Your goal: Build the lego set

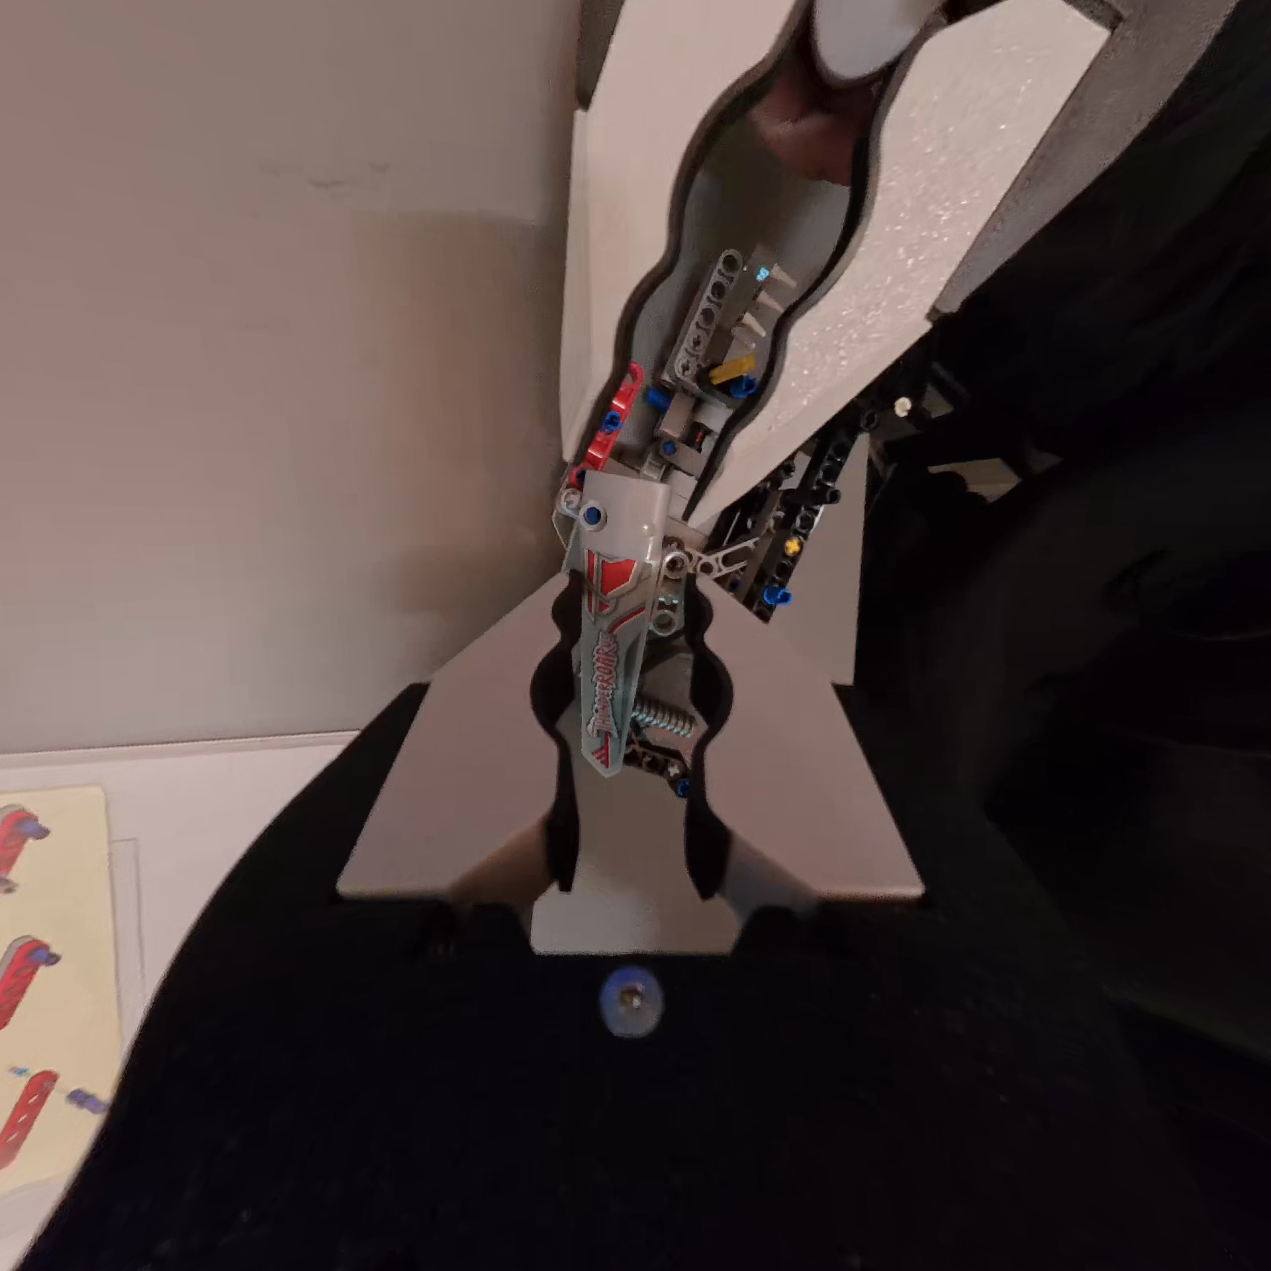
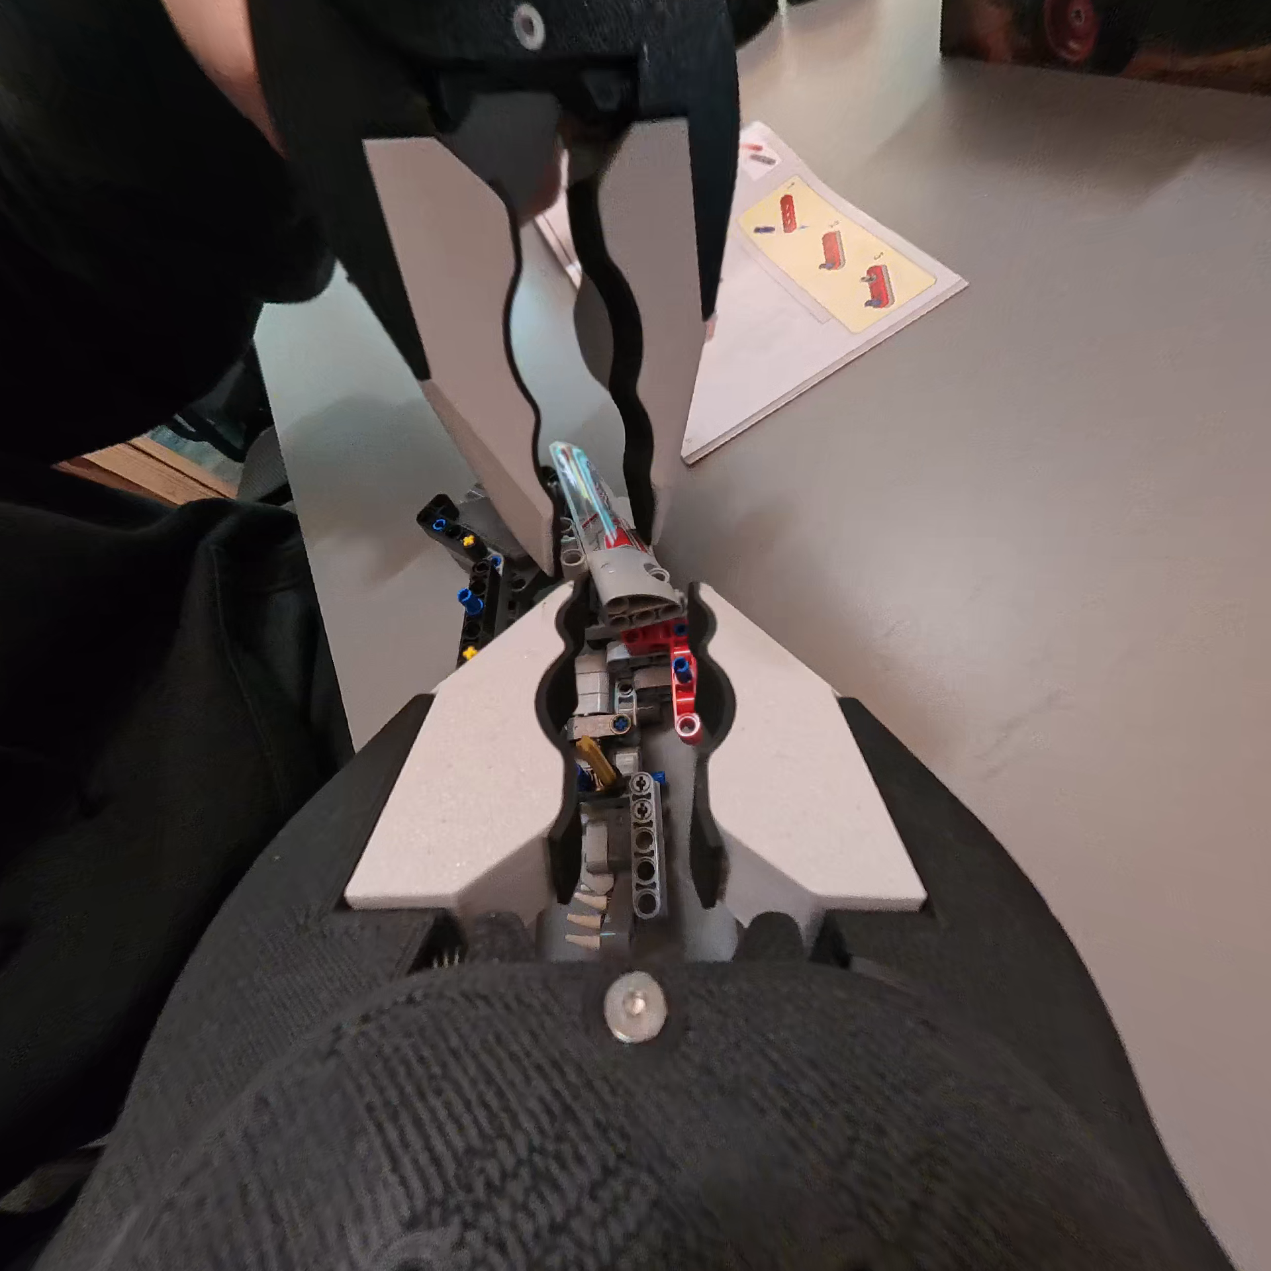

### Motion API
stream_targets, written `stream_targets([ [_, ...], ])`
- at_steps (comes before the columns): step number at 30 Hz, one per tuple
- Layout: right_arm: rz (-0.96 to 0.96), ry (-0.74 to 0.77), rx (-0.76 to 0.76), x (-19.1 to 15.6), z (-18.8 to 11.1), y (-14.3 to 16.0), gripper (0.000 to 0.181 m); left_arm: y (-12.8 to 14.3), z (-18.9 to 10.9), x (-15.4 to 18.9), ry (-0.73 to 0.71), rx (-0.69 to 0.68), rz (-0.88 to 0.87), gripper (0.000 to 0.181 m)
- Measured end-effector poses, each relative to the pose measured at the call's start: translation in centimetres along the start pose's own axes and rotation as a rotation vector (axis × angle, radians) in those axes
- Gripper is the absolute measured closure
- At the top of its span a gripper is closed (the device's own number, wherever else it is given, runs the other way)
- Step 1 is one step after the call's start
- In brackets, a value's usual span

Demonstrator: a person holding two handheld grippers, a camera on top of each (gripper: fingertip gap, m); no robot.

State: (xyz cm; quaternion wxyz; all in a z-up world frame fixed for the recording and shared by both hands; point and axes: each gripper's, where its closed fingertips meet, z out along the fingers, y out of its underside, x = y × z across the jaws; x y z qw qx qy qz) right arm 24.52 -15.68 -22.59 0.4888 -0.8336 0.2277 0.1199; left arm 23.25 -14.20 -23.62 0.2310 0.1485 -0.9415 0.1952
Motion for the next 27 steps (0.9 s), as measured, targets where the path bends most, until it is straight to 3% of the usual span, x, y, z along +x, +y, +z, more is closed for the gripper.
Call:
stream_targets([
  [5, -0.016, 0.018, -0.052, 0.2, 0.6, 0.8, 0.145, 0.0, 0.0, 0.0, -0.044, -0.028, 0.047, 0.154],
  [13, -0.141, 0.055, -0.082, -0.1, 1.1, 0.7, 0.155, 0.0, 0.0, -0.1, -0.101, -0.028, 0.132, 0.154],
  [22, -0.231, 0.144, -0.136, -0.1, 1.5, 0.7, 0.159, 0.3, -0.1, -0.4, -0.208, 0.017, 0.339, 0.155],
  [27, -0.263, 0.186, -0.171, -0.1, 1.6, 0.6, 0.159, 0.2, -1.4, -0.1, -0.256, 0.106, 0.452, 0.155],
])
